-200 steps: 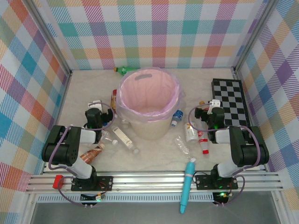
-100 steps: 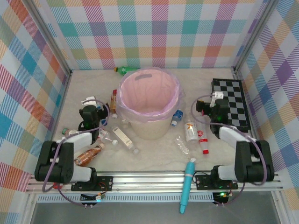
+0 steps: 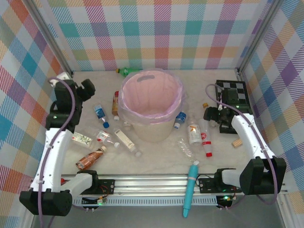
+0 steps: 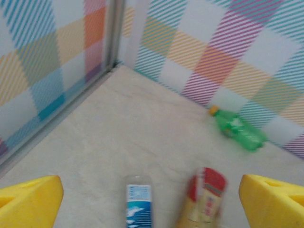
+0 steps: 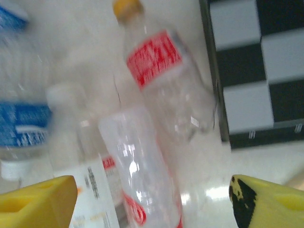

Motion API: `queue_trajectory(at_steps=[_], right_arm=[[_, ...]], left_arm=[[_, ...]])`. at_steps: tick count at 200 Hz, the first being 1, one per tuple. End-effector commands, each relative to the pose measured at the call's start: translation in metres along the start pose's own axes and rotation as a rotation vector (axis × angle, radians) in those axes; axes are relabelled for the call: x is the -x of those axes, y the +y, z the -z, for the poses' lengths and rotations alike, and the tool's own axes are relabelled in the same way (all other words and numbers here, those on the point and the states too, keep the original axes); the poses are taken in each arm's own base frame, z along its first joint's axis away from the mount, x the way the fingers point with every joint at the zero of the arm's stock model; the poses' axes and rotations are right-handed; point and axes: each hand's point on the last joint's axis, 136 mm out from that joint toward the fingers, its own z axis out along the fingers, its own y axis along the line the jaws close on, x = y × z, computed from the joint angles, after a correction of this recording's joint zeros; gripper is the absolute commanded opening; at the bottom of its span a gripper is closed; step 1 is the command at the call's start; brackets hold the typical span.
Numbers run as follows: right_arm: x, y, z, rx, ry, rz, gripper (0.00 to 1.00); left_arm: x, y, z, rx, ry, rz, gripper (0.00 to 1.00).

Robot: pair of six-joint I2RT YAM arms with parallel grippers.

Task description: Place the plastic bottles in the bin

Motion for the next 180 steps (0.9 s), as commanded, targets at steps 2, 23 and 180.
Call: queue_trajectory(at_steps=[2,23,180], right_arm=[[-0.048,0.003,-0.01,0.047,0.196,-0.063,0.77],[-0.056,0.008,-0.029,0.076,0.236,-0.085,0.72],[-0.042,0.015,-0.097,0.088,0.283,-0.109,0.49]], left_arm=[[-0.026,-0.05,0.029,-0.195,0.219,0.001,0.89],[-0.03,-0.096,0.048,-0.309,0.263,-0.078,0.87],[-0.147,-0.134,0.018,-0.343,0.537,-0.099,0.75]])
